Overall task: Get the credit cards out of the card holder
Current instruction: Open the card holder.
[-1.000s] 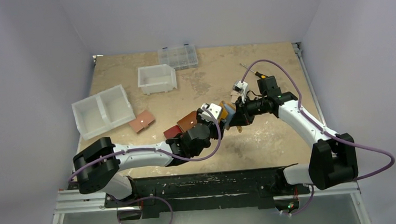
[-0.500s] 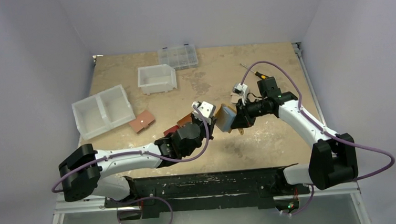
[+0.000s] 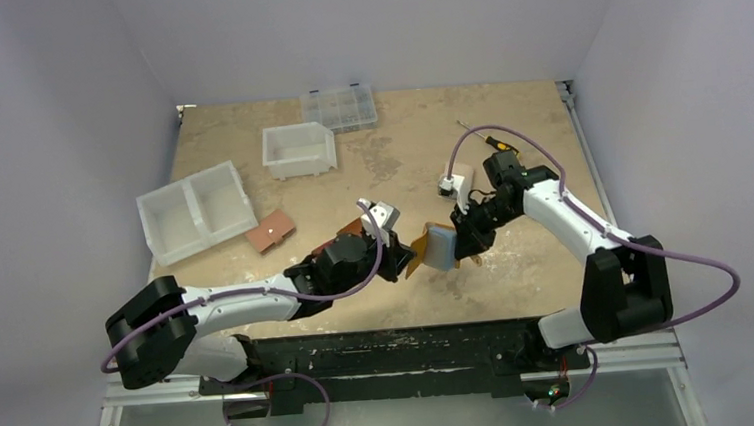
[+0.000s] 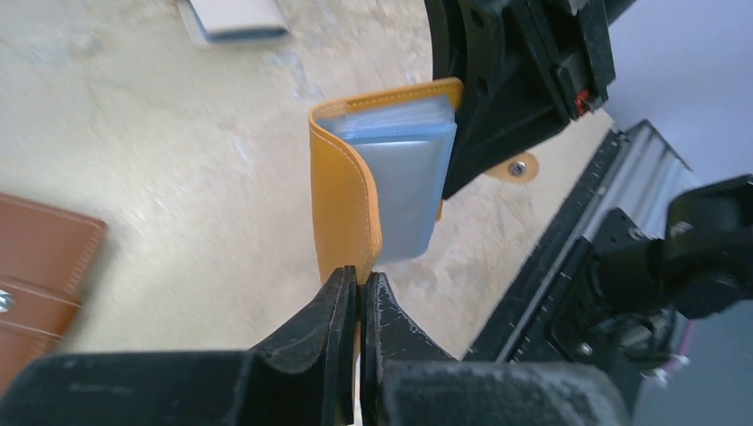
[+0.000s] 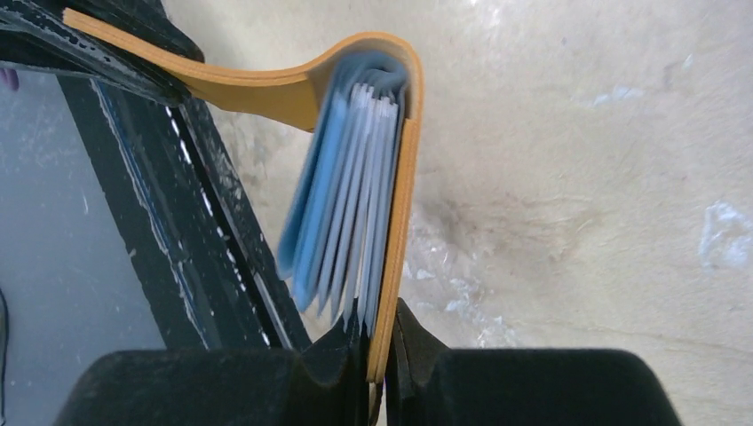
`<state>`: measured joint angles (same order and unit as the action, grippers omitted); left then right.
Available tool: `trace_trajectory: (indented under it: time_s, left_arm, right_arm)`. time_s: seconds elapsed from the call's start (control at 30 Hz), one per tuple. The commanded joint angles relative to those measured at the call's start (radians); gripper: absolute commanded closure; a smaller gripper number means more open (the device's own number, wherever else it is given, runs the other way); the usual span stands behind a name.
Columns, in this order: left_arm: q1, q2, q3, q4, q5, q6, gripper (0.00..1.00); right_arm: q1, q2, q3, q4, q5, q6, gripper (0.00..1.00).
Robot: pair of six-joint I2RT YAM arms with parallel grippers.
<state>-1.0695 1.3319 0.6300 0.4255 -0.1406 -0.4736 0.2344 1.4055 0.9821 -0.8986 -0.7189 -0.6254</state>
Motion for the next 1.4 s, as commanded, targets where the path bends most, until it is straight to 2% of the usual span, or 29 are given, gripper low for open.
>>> trace_trajectory:
  time_s: [0.0, 0.23, 0.4, 0.67, 1.0, 1.07, 1.17, 1.27, 1.37]
  left_arm:
    - [-0.002, -0.014, -0.09, 0.055, 0.164, -0.188, 1.0]
    - [0.001, -0.029, -0.177, 0.069, 0.099, -0.329, 1.0]
    - [0.006, -0.016, -0.182, -0.017, 0.006, -0.375, 1.0]
    - [0.009, 0.036, -0.162, -0.073, -0.053, -0.393, 1.0]
    - [0.009, 0.127, -0.071, -0.179, -0.104, -0.385, 1.0]
    - [0.009, 0.124, -0.059, -0.201, -0.121, -0.374, 0.94]
    - [0.009, 0.123, -0.035, -0.252, -0.149, -0.354, 0.79]
    - [0.009, 0.112, -0.022, -0.284, -0.166, -0.335, 0.67]
    - [0.007, 0.086, -0.009, -0.319, -0.194, -0.303, 0.6]
  right_arm:
    - [-0.002, 0.02, 0.061, -0.043, 0.01, -0.068, 1.0]
    - [-0.001, 0.175, 0.077, -0.083, 0.069, -0.057, 1.0]
    - [-0.002, 0.209, 0.089, -0.027, 0.094, 0.019, 0.99]
    - [-0.001, 0.22, 0.06, 0.05, 0.199, 0.08, 0.79]
    - [-0.002, 0.103, 0.006, 0.156, 0.291, 0.13, 0.5]
    - [-0.001, 0.072, -0.003, 0.166, 0.288, 0.123, 0.48]
    - [-0.002, 0.017, -0.009, 0.162, 0.242, 0.088, 0.46]
    - [-0.001, -0.049, -0.007, 0.128, 0.137, 0.023, 0.46]
    - [-0.002, -0.106, -0.006, 0.079, 0.015, -0.07, 0.47]
